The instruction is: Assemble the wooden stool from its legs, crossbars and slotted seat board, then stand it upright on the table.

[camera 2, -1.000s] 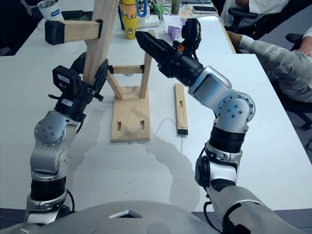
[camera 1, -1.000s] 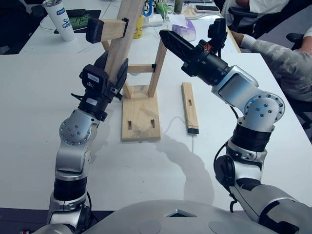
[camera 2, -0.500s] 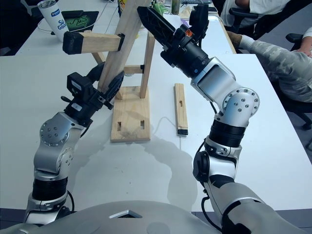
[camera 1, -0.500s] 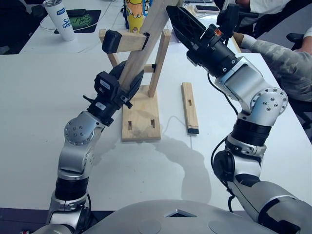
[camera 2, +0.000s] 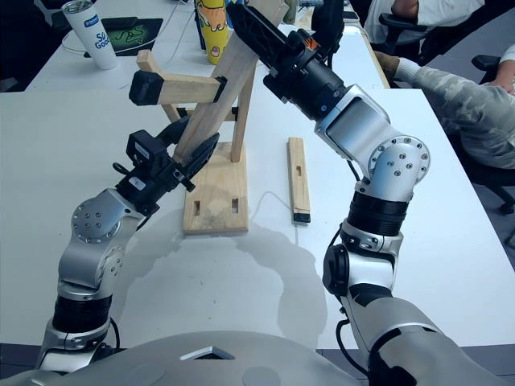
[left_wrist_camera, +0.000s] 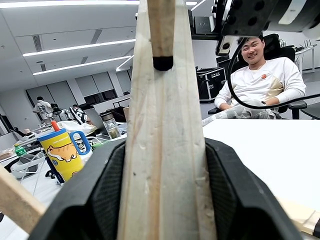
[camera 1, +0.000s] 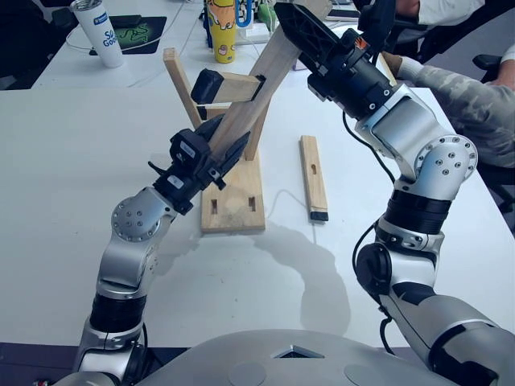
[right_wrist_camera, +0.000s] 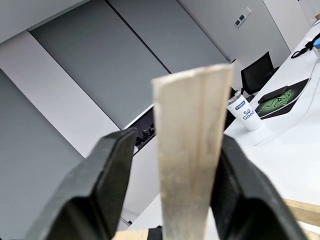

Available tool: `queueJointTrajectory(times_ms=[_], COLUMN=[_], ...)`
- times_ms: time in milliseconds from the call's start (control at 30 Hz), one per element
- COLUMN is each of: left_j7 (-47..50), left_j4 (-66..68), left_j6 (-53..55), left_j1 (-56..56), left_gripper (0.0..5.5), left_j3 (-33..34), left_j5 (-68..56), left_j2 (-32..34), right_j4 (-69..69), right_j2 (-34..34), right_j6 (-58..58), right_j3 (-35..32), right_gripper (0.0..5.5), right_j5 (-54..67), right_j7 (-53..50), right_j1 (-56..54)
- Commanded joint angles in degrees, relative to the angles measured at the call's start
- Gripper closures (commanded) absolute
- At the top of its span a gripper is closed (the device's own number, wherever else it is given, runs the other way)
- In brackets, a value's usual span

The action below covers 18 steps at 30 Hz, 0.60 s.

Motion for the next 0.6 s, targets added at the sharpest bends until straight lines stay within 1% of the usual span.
queueJointTrajectory(times_ms=[33, 133, 167, 433, 467, 500, 600], left_j7=[-0.6, -0.9, -0.9, -0.8, -0.7, -0.6, 0.6], left_j4=[0.8, 1.2, 1.4, 2.0, 1.9, 1.7, 1.5], left_j6=[0.2, 0.1, 0.1, 0.3, 0.4, 0.6, 0.8], left_j1=[0.7, 0.5, 0.5, 1.0, 1.2, 1.4, 2.5], left_gripper=[3.46, 3.46, 3.46, 3.46, 3.09, 3.05, 2.57], left_j3=[-0.4, 0.0, 0.2, 1.3, 1.4, 1.5, 2.7], left_j5=[0.5, 0.2, 0.1, -1.1, -1.1, -1.4, -2.2], left_j2=[0.8, 1.0, 1.0, 0.6, 0.6, 0.6, -0.2], right_j4=[-0.3, -0.5, -0.6, -0.7, -0.7, -0.6, -0.5], right_j2=[-0.9, -0.9, -0.9, -1.4, -1.4, -1.4, -1.9], right_j6=[-0.4, -1.0, -1.1, -1.1, -1.1, -1.2, -1.8], right_j3=[0.5, 0.4, 0.4, 0.8, 0.9, 1.0, 0.9], right_gripper=[3.93, 4.41, 4.46, 4.46, 4.46, 4.46, 4.46], right_j5=[0.8, 0.5, 0.4, -0.3, -0.5, -0.7, -1.8], right_j7=[0.9, 0.8, 0.8, 1.1, 1.1, 1.1, 0.8], right_j1=[-0.6, -0.2, 0.1, 2.0, 2.2, 2.4, 3.0])
